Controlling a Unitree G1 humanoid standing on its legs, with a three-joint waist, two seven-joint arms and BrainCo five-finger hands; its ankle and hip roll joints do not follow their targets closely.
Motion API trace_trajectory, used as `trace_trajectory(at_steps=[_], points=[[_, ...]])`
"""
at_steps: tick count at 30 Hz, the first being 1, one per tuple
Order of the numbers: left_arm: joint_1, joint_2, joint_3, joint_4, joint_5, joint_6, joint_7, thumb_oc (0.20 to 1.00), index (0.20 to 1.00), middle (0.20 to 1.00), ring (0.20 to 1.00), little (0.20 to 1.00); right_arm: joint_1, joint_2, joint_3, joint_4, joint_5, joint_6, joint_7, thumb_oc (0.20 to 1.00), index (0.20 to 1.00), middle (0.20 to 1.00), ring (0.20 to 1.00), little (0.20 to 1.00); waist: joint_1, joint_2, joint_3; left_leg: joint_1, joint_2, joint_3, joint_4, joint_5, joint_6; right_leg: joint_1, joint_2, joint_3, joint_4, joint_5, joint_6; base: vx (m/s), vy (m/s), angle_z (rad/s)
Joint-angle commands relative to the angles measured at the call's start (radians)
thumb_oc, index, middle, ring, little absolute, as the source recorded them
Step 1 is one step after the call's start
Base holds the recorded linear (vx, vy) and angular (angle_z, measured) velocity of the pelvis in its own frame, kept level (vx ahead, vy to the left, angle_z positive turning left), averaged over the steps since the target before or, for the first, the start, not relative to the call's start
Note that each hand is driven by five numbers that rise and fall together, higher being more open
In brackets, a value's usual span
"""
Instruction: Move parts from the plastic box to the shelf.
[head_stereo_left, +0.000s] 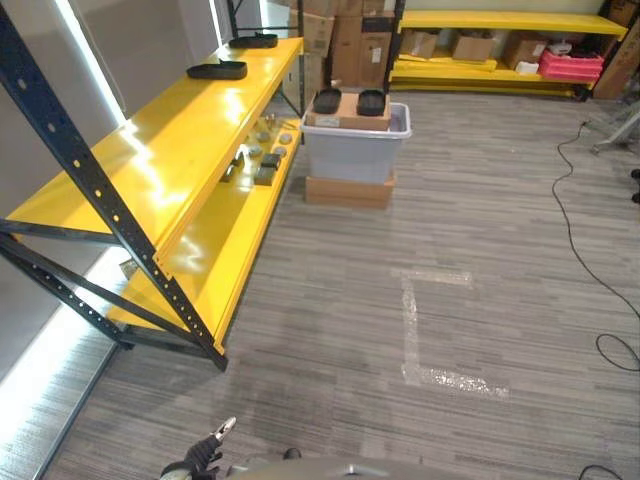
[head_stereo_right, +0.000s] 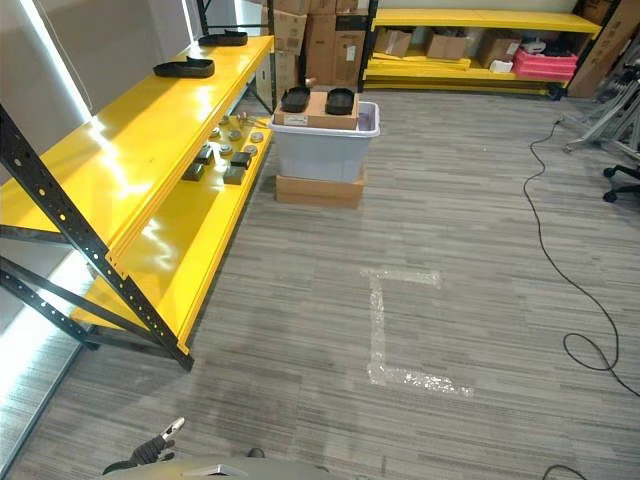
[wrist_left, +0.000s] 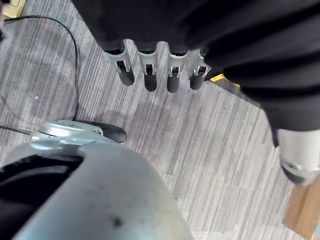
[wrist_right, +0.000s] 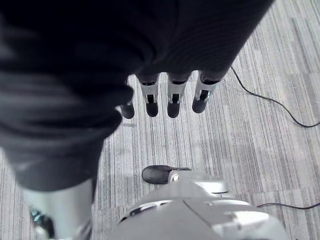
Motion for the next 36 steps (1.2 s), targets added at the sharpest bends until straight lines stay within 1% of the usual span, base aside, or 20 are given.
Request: trace_trajectory(at_steps=[1, 2, 7, 11, 15, 17, 23, 24, 27, 28, 30, 32, 33, 34, 36], points=[[-0.061, -0.023, -0.017, 0.020, -0.003, -0.021, -0.009, 1.000, 1.000, 1.000, 1.000, 1.000, -0.017, -0.031, 0.018, 0.047, -0.027, -0.001, -0.023, 1.000, 1.000, 1.000, 1.000, 1.000, 0.028, -0.023, 0.010, 0.018, 0.009, 0.034, 0.011, -0.105, -0.023, -0.034, -0.085, -0.018, -0.004, 0.004, 0.118, 0.00, 0.000, 0.00], [-0.061, -0.023, -0.017, 0.020, -0.003, -0.021, -0.009, 1.000, 1.000, 1.000, 1.000, 1.000, -0.017, -0.031, 0.018, 0.047, -0.027, -0.001, -0.023, 1.000, 1.000, 1.000, 1.000, 1.000, 0.028, -0.023, 0.010, 0.018, 0.009, 0.034, 0.011, -0.105, -0.023, -0.034, -0.085, -0.018, -0.004, 0.004, 0.118, 0.00, 0.000, 0.00], [-0.069, -0.016, 0.003, 0.021, 0.009, -0.014, 0.073, 1.000, 1.000, 1.000, 1.000, 1.000, -0.010, -0.026, 0.032, 0.020, -0.026, 0.005, -0.029, 1.000, 1.000, 1.000, 1.000, 1.000, 0.024, -0.028, 0.015, 0.014, 0.011, 0.039, 0.009, -0.102, -0.020, -0.041, -0.083, -0.011, -0.004, 0.007, 0.120, -0.02, -0.007, 0.00], [-0.082, -0.020, 0.032, 0.046, 0.006, -0.017, 0.088, 1.000, 1.000, 1.000, 1.000, 1.000, -0.001, -0.018, 0.044, -0.004, -0.027, 0.007, -0.031, 1.000, 1.000, 1.000, 1.000, 1.000, 0.017, -0.038, 0.021, 0.009, 0.013, 0.047, 0.009, -0.101, -0.019, -0.048, -0.080, -0.005, -0.004, 0.011, 0.120, -0.03, -0.023, 0.00], [-0.093, -0.019, 0.056, 0.065, 0.000, 0.004, 0.128, 1.000, 1.000, 1.000, 1.000, 1.000, 0.010, -0.014, 0.056, -0.031, -0.024, 0.007, -0.029, 1.000, 1.000, 1.000, 1.000, 1.000, 0.008, -0.048, 0.030, 0.004, 0.016, 0.056, 0.012, -0.100, -0.018, -0.054, -0.077, 0.003, -0.004, 0.015, 0.121, -0.02, -0.017, -0.01], [-0.099, -0.020, 0.064, 0.073, 0.000, 0.006, 0.126, 1.000, 1.000, 1.000, 1.000, 1.000, 0.012, -0.014, 0.061, -0.037, -0.026, 0.009, -0.026, 1.000, 1.000, 1.000, 1.000, 1.000, 0.005, -0.051, 0.031, 0.002, 0.017, 0.058, 0.012, -0.100, -0.018, -0.057, -0.075, 0.006, -0.004, 0.015, 0.121, -0.02, -0.022, -0.04], [-0.111, -0.021, 0.081, 0.093, -0.009, 0.020, 0.161, 1.000, 1.000, 1.000, 1.000, 1.000, 0.020, -0.014, 0.074, -0.060, -0.052, -0.016, -0.027, 1.000, 1.000, 1.000, 1.000, 1.000, -0.003, -0.059, 0.037, -0.004, 0.019, 0.065, 0.012, -0.100, -0.017, -0.067, -0.071, 0.015, -0.002, 0.017, 0.120, -0.01, -0.013, -0.08], [-0.114, -0.022, 0.087, 0.100, -0.013, 0.029, 0.156, 1.000, 1.000, 1.000, 1.000, 1.000, 0.019, -0.015, 0.079, -0.065, -0.059, -0.037, -0.025, 1.000, 1.000, 1.000, 1.000, 1.000, -0.005, -0.060, 0.037, -0.005, 0.019, 0.066, 0.012, -0.100, -0.016, -0.068, -0.070, 0.016, -0.002, 0.017, 0.119, 0.00, 0.000, 0.00], [-0.118, -0.026, 0.086, 0.102, -0.038, 0.034, 0.150, 1.000, 1.000, 1.000, 1.000, 1.000, 0.016, -0.013, 0.086, -0.077, -0.062, -0.063, -0.015, 1.000, 1.000, 1.000, 1.000, 1.000, -0.008, -0.060, 0.036, -0.004, 0.020, 0.069, 0.012, -0.101, -0.015, -0.069, -0.069, 0.019, -0.001, 0.016, 0.118, 0.00, 0.000, 0.00], [-0.121, -0.029, 0.084, 0.101, -0.065, 0.040, 0.138, 1.000, 1.000, 1.000, 1.000, 1.000, 0.007, -0.012, 0.088, -0.084, -0.031, -0.078, -0.024, 1.000, 1.000, 1.000, 1.000, 1.000, -0.008, -0.058, 0.036, -0.003, 0.019, 0.068, 0.013, -0.101, -0.015, -0.067, -0.069, 0.020, 0.001, 0.015, 0.117, 0.04, 0.011, -0.03], [-0.121, -0.035, 0.080, 0.097, -0.071, 0.040, 0.138, 1.000, 1.000, 1.000, 1.000, 1.000, -0.001, -0.012, 0.080, -0.090, 0.021, -0.062, -0.037, 1.000, 1.000, 1.000, 1.000, 1.000, -0.007, -0.056, 0.035, 0.000, 0.018, 0.067, 0.013, -0.102, -0.015, -0.065, -0.069, 0.019, 0.001, 0.015, 0.116, 0.04, 0.010, -0.02], [-0.123, -0.039, 0.078, 0.098, -0.087, 0.031, 0.138, 1.000, 1.000, 1.000, 1.000, 1.000, -0.010, -0.013, 0.064, -0.085, 0.066, -0.048, -0.028, 1.000, 1.000, 1.000, 1.000, 1.000, -0.005, -0.055, 0.032, 0.003, 0.018, 0.065, 0.013, -0.102, -0.015, -0.061, -0.069, 0.017, 0.001, 0.015, 0.115, 0.04, 0.009, 0.00], [-0.124, -0.039, 0.077, 0.096, -0.088, 0.022, 0.140, 1.000, 1.000, 1.000, 1.000, 1.000, -0.014, -0.013, 0.060, -0.086, 0.078, -0.052, -0.021, 1.000, 1.000, 1.000, 1.000, 1.000, -0.005, -0.054, 0.031, 0.005, 0.018, 0.065, 0.013, -0.102, -0.015, -0.059, -0.069, 0.016, 0.001, 0.014, 0.115, 0.09, 0.004, 0.01], [-0.132, -0.037, 0.075, 0.085, -0.088, -0.012, 0.141, 1.000, 1.000, 1.000, 1.000, 1.000, -0.030, -0.014, 0.056, -0.101, 0.103, -0.076, -0.018, 1.000, 1.000, 1.000, 1.000, 1.000, 0.000, -0.055, 0.027, 0.012, 0.018, 0.062, 0.014, -0.103, -0.015, -0.051, -0.071, 0.014, 0.001, 0.013, 0.115, 0.09, -0.002, 0.03], [-0.138, -0.034, 0.073, 0.036, -0.118, -0.024, 0.145, 1.000, 1.000, 1.000, 1.000, 1.000, -0.047, -0.018, 0.070, -0.155, 0.139, -0.085, -0.019, 1.000, 1.000, 1.000, 1.000, 1.000, 0.005, -0.057, 0.026, 0.019, 0.019, 0.060, 0.014, -0.102, -0.015, -0.042, -0.071, 0.013, 0.001, 0.014, 0.115, 0.08, -0.011, 0.01]])
